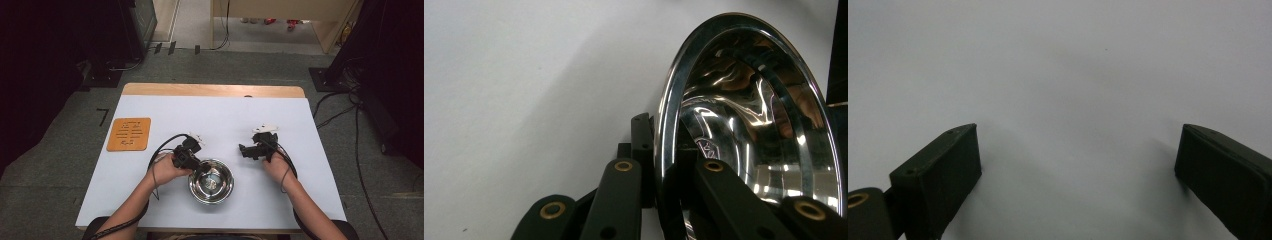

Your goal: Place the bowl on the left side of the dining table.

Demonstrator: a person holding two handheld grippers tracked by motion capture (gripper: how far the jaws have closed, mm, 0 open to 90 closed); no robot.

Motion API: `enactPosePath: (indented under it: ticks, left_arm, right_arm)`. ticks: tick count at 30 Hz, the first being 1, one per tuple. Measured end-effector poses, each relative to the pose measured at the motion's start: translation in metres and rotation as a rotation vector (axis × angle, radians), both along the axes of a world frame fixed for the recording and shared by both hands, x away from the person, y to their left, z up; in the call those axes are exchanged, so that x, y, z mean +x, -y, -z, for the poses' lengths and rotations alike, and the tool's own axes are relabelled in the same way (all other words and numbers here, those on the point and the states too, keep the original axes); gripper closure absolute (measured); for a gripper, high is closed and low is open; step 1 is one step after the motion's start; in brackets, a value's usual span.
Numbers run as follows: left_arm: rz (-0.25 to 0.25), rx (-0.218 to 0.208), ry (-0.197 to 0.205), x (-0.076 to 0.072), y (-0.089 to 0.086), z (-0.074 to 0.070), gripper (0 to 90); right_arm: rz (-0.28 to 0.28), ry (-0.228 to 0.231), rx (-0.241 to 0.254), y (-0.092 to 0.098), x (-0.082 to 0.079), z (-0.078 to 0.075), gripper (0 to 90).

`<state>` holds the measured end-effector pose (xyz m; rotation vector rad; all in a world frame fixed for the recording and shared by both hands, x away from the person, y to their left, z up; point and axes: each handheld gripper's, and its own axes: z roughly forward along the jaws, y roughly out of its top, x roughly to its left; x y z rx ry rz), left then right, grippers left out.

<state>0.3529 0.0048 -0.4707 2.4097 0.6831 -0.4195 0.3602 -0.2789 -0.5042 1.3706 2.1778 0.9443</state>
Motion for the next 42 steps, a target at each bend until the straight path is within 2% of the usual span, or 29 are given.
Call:
enactPosePath:
  ticks: [17,27,42]
  left_arm:
    - [-0.065,0.011,-0.019,0.006,-0.007,-0.005,86.5]
    - [-0.083,0.0,-0.019,0.01,-0.011,-0.006,86.5]
    - [-0.141,0.025,-0.019,0.016,-0.019,-0.007,86.5]
  right_arm:
    - [0.001,0.0,0.001,0.0,0.0,0.0,4.3]
    - [0.0,0.0,0.001,0.0,0.0,0.0,4.3]
    - [0.0,0.0,0.001,0.0,0.0,0.0,4.3]
